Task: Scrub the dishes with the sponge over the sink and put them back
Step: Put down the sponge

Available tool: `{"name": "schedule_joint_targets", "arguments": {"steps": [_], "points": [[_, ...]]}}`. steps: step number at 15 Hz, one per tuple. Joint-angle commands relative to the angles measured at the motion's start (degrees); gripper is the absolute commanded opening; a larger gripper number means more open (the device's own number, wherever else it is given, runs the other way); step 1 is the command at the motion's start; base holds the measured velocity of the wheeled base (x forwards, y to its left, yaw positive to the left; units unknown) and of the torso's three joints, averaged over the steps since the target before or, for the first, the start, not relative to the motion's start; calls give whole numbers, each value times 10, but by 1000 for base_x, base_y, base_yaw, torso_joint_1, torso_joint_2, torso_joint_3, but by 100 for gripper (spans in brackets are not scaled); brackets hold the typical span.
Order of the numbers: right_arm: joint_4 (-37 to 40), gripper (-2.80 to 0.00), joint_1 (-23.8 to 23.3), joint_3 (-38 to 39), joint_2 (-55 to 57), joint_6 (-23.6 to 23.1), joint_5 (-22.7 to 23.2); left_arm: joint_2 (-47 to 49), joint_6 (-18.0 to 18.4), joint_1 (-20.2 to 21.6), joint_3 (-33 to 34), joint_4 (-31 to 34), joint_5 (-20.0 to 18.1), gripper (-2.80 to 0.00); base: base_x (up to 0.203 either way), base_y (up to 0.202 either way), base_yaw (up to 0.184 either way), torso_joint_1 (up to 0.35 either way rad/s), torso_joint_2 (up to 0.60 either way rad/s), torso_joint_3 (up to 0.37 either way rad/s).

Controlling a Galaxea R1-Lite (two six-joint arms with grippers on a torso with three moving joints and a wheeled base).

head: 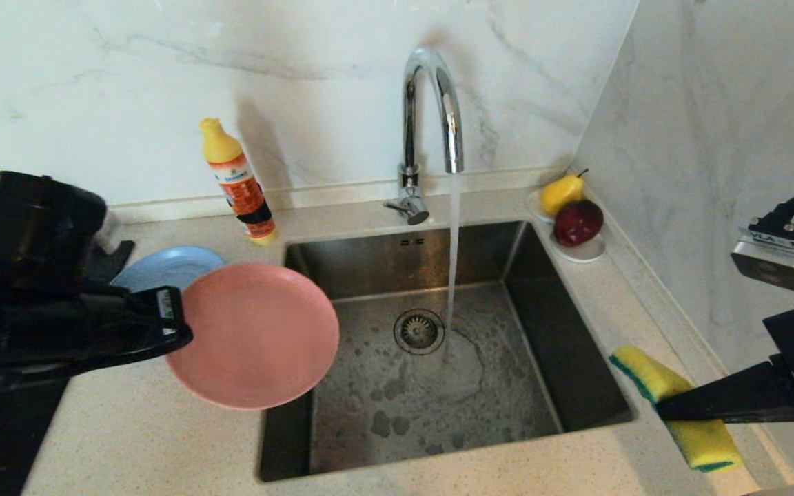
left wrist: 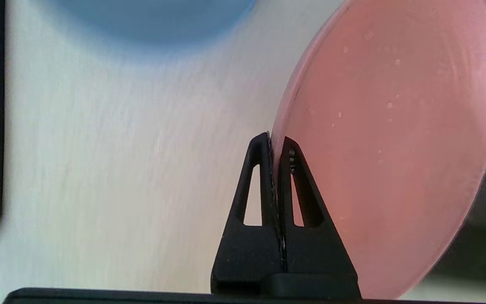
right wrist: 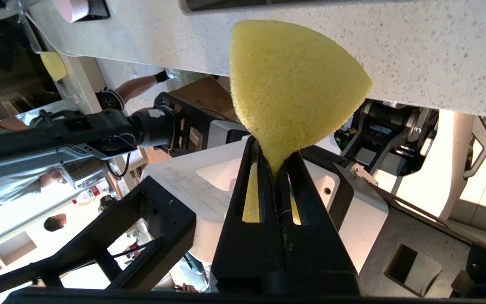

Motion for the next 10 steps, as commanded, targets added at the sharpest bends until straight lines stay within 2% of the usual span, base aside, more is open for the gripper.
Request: {"name": "schedule_joint_targets", "arguments": {"steps": [1,3,7,10], "points": [[-3,-280,0,9,1,1,2,-64,-18,74,-1,93,-91,-280,0,0,0,0,0,0],[-21,-280,0,14,12,2,2,-85,-16,120,13,129,-109,-280,0,0,0,0,0,0],[-28,-280,0,11,19,1,2,-107,-9,188,80,134,-111,-280,0,0,0,0,0,0],[-34,-280,0,14,27,1,3,-82,13,239,122,129,-111,-280,0,0,0,0,0,0]]}}
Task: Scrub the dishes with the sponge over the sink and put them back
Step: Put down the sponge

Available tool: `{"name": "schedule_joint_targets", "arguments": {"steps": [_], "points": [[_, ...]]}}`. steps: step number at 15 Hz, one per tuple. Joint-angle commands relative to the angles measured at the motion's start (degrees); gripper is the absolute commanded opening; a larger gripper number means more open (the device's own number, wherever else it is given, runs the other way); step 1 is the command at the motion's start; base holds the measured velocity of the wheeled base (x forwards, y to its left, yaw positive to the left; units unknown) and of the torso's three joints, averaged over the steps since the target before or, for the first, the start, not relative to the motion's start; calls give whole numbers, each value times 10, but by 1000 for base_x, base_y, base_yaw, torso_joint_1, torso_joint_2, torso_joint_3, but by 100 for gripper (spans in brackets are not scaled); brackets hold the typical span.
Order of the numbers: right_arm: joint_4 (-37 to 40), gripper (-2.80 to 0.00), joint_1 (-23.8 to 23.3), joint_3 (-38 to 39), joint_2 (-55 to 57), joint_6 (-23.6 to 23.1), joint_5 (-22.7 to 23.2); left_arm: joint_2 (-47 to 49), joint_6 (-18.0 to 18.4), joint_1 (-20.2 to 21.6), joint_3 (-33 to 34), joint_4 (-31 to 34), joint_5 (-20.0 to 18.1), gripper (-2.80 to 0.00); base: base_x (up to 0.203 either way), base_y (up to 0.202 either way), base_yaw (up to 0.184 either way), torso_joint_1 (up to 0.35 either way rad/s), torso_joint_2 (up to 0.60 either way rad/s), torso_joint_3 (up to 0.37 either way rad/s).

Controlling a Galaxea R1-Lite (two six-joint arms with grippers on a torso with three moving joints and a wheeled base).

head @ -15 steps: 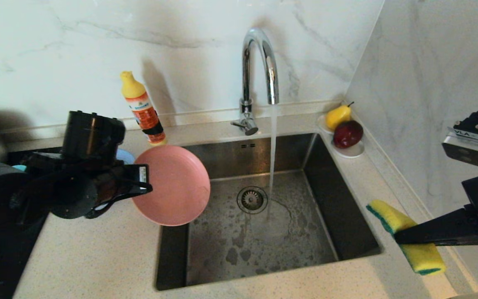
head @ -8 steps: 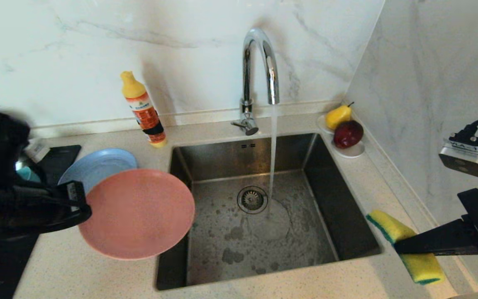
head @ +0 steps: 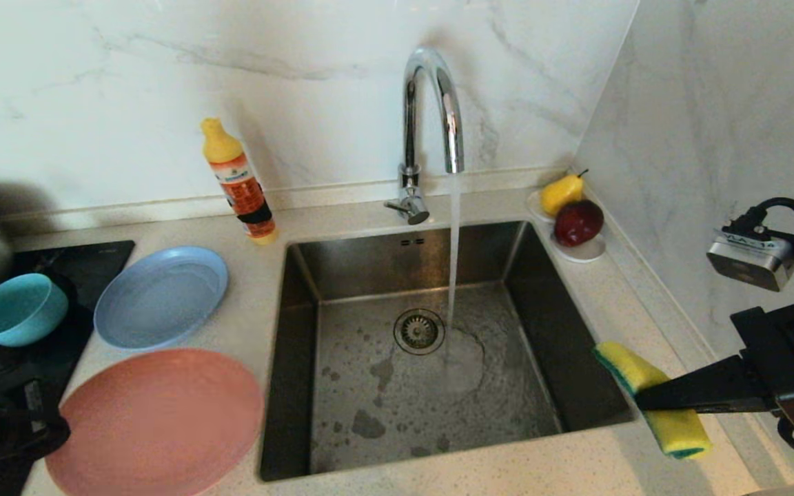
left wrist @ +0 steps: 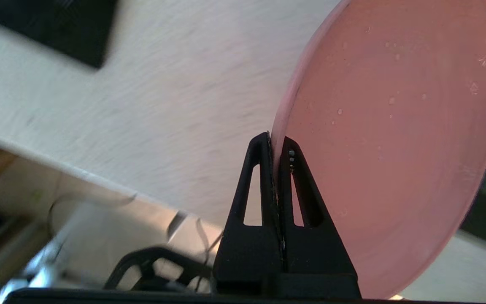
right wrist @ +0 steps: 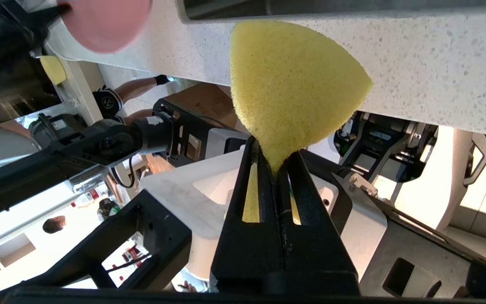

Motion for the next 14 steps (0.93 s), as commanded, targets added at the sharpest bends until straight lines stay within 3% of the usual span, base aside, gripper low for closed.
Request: {"name": "schedule_joint_targets", "arguments": {"steps": [1,4,7,14], "points": [[2,-280,0,2,3,2,3,26,2,36,17,0,0,-280,0,0,0,0,0,0],[1,-280,0,2,7,2,4,58,0,73,18,-7,-5,-280,0,0,0,0,0,0],[0,-280,0,1,12,2,5,86,6,121,22,-54,-14,-280,0,0,0,0,0,0],[-10,-280,3,-1,25,2,6,90,105,235,34,-87,-114,-280,0,0,0,0,0,0]]}}
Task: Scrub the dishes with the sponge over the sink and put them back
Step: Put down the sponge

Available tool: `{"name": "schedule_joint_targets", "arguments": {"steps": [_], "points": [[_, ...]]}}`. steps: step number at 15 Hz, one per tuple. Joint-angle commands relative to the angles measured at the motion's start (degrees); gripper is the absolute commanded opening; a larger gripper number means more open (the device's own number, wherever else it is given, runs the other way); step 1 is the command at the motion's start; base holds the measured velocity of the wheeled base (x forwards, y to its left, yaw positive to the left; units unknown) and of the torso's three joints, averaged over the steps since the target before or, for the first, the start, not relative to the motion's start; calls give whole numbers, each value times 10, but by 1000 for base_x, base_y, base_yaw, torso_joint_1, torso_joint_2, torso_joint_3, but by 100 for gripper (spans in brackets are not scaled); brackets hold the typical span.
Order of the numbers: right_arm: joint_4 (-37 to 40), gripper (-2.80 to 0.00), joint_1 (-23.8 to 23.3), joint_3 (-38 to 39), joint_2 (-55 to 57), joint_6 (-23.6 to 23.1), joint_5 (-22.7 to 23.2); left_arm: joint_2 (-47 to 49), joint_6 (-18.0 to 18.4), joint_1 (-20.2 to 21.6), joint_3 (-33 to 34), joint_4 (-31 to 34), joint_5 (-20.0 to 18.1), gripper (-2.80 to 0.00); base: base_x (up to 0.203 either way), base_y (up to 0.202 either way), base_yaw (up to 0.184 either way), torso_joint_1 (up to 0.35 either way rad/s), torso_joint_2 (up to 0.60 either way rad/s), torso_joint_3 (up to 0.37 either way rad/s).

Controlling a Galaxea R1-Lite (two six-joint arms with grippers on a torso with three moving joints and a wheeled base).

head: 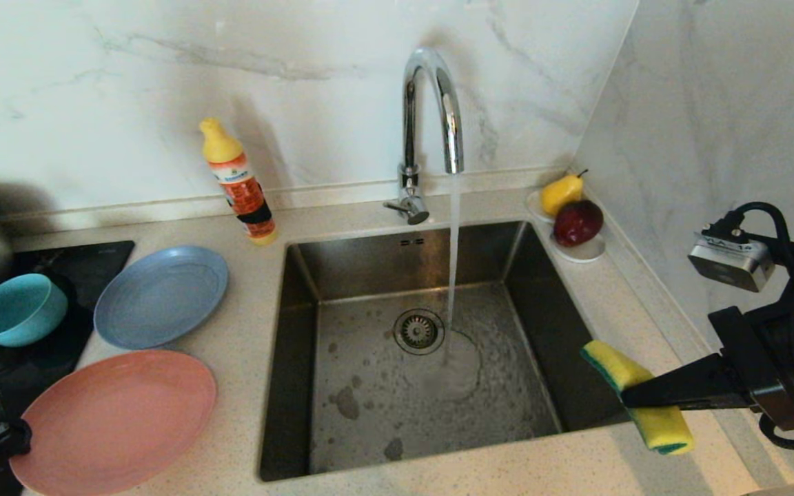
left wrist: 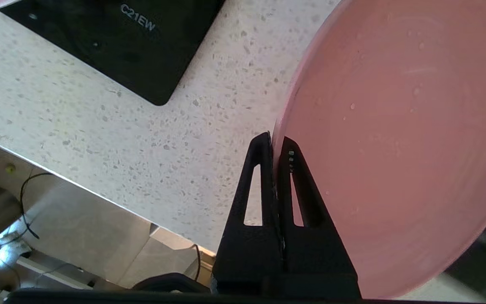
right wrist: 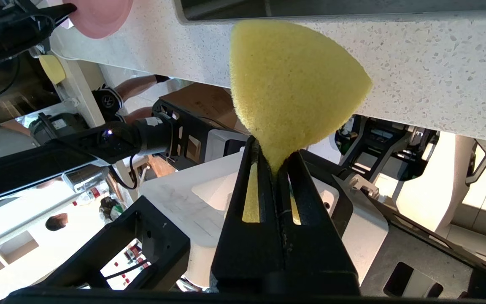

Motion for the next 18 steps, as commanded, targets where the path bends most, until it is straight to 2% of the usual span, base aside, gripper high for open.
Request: {"name": "schedule_joint_targets", "arguments": {"steps": [1,4,8,12,13,18], "points": [[2,-280,5,-1,4,2,2,-1,36,35,21,-17,-25,-280,0,0,0,0,0,0],[2,-280,6,0,1,2,2,14,54,57,74,-122,-38,-280,0,0,0,0,0,0],[2,-280,12,0,4,2,2,44,53,67,70,-129,-52,-280,0,0,0,0,0,0],[2,-280,12,-1,11,2,2,58,50,67,70,-162,-53,-280,0,0,0,0,0,0],[2,-280,13,-1,13,2,3,65,50,67,64,-164,-53,0,0,0,0,0,0,0],[-7,-280,16,1,18,2,2,75,48,67,34,-163,-57,0,0,0,0,0,0,0]]}}
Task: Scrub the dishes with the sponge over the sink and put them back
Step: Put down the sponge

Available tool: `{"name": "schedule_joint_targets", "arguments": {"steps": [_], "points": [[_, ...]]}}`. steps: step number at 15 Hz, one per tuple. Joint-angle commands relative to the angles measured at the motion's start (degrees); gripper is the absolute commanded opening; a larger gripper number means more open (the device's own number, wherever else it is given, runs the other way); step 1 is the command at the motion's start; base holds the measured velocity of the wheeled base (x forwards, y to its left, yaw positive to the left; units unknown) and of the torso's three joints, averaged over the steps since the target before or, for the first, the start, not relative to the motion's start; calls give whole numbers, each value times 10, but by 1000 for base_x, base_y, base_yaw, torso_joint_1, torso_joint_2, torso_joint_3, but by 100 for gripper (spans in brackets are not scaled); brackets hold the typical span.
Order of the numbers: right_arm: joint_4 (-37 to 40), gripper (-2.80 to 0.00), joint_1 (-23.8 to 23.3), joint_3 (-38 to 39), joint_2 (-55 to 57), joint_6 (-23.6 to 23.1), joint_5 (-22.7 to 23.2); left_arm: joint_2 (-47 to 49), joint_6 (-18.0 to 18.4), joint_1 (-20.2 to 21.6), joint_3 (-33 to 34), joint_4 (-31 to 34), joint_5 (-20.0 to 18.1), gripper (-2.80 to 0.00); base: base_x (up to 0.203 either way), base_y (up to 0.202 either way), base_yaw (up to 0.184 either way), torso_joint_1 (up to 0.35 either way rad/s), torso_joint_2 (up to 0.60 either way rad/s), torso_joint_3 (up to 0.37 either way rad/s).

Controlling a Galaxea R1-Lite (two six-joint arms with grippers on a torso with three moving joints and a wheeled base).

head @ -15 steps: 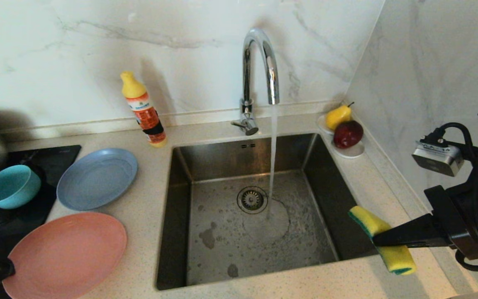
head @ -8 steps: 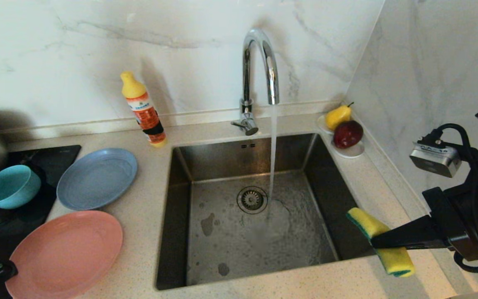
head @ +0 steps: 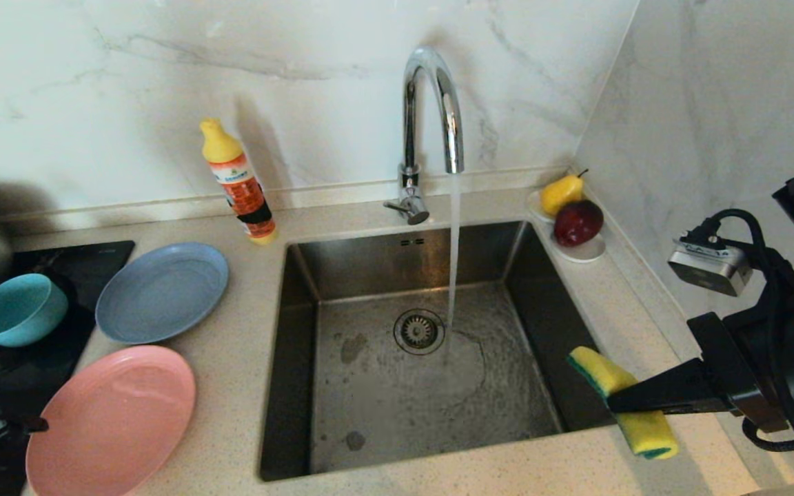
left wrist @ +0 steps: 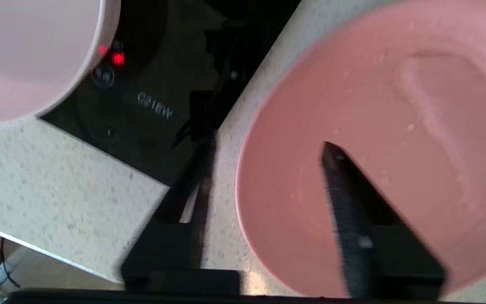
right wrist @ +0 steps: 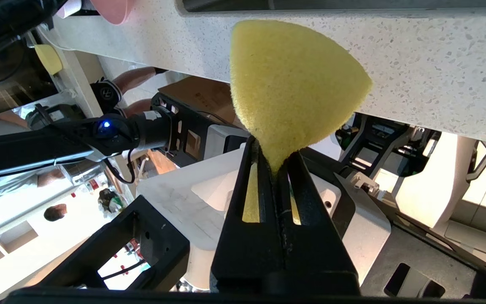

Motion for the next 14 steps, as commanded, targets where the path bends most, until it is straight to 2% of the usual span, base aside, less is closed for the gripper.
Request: {"name": "schedule_joint_targets", "arguments": {"steps": [1,3,4,7,9,10,11,12,14], "points": [[2,-280,0,0,5,2,2,-3,-4,0,-17,5,-6,0,0,0,0,0,0,0],[2,-280,0,0,6,1,2,-45,-14,0,-26,13,-41,0,0,0,0,0,0,0],[2,-280,0,1,4,1,2,-69,-17,0,-34,25,-61,-280,0,0,0,0,0,0],[2,-280,0,-1,-1,2,1,-119,-15,-14,-102,81,-109,-280,0,0,0,0,0,0],[2,-280,1,-2,-5,2,1,-125,12,-46,-141,72,-114,-280,0,0,0,0,0,0],[2,-280,1,-3,-5,2,0,-125,41,-67,-149,39,-114,-280,0,0,0,0,0,0],[2,-280,1,-2,-4,2,0,-126,59,-80,-151,14,-112,-280,0,0,0,0,0,0],[2,-280,0,-1,-4,3,0,-125,70,-111,-150,-27,-106,-280,0,0,0,0,0,0],[2,-280,0,1,-1,3,0,-120,84,-202,-148,-108,-60,-280,0,0,0,0,0,0]]}}
